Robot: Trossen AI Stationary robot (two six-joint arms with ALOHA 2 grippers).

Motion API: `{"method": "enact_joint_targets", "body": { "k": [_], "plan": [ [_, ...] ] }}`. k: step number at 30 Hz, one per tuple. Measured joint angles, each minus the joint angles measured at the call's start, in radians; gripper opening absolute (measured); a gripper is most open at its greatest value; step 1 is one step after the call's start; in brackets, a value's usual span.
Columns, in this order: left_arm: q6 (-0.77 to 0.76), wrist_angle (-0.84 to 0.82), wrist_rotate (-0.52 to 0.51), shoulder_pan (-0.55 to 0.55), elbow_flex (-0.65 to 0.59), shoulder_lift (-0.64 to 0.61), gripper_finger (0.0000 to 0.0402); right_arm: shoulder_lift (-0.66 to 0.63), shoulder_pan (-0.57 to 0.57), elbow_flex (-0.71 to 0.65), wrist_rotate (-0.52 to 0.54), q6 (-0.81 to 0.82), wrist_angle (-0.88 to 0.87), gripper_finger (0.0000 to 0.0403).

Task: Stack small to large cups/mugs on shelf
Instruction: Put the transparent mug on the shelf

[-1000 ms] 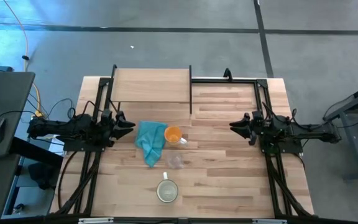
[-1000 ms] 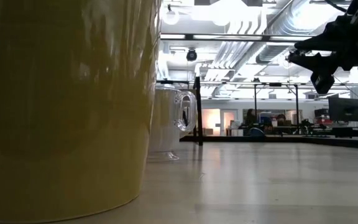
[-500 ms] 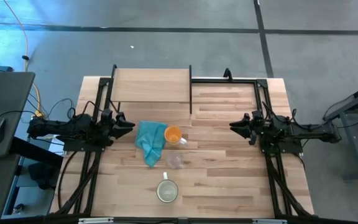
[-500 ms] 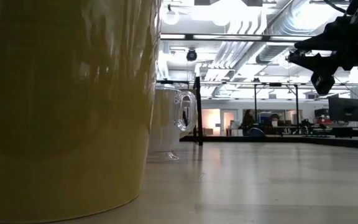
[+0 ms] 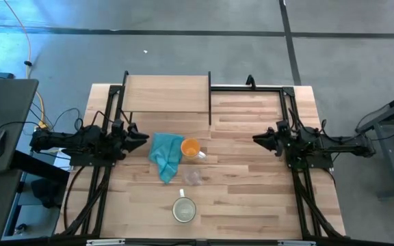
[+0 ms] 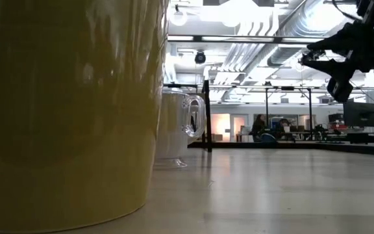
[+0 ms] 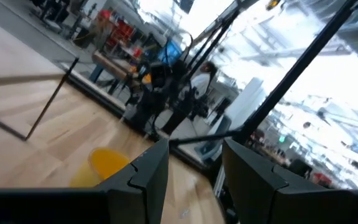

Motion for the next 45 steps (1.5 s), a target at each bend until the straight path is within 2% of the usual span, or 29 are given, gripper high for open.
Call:
{"method": "enact_joint_targets", "body": {
  "k": [5,8,11,14,17,20,26,35,39,45],
  "plan": [
    [-0.031,-0.119,0.019,0.0,-0.001,0.001,0.0138,0.021,0.011,0.0,-0.018,0.113,0.003,0.0133],
    [-0.045,-0.118,0.03,0.0,-0.001,0.009,0.0138,0.076,0.032,0.0,-0.02,0.1,0.076,0.0133],
    [-0.045,-0.118,0.03,0.0,-0.001,0.013,0.0138,0.157,0.056,0.0,-0.022,-0.021,0.246,0.0133],
    [-0.045,-0.119,0.03,0.0,-0.001,0.013,0.0138,0.239,0.075,0.0,-0.012,-0.231,0.397,0.0133],
    [-0.047,-0.119,0.029,0.0,-0.001,0.013,0.0138,0.306,0.077,0.011,0.063,-0.404,0.423,0.0133],
    [-0.053,-0.119,0.028,0.0,-0.001,0.013,0.0138,0.378,0.078,0.066,0.137,-0.5,0.35,0.0133],
    [-0.055,-0.116,0.016,0.0,-0.001,0.013,0.0138,0.609,0.112,0.268,0.1,-0.533,0.22,0.0133],
    [-0.055,-0.113,0.006,0.001,-0.001,0.013,0.0138,1.012,0.128,0.694,0.039,-0.353,-0.304,0.0133],
    [-0.054,-0.114,0.011,0.001,-0.001,0.013,0.0138,1.158,0.125,0.857,-0.022,-0.238,-0.439,0.0133],
    [-0.053,-0.115,0.013,0.001,0.0,0.013,0.0138,1.352,0.125,1.089,-0.052,-0.045,-0.638,0.0133]
  ]
}}
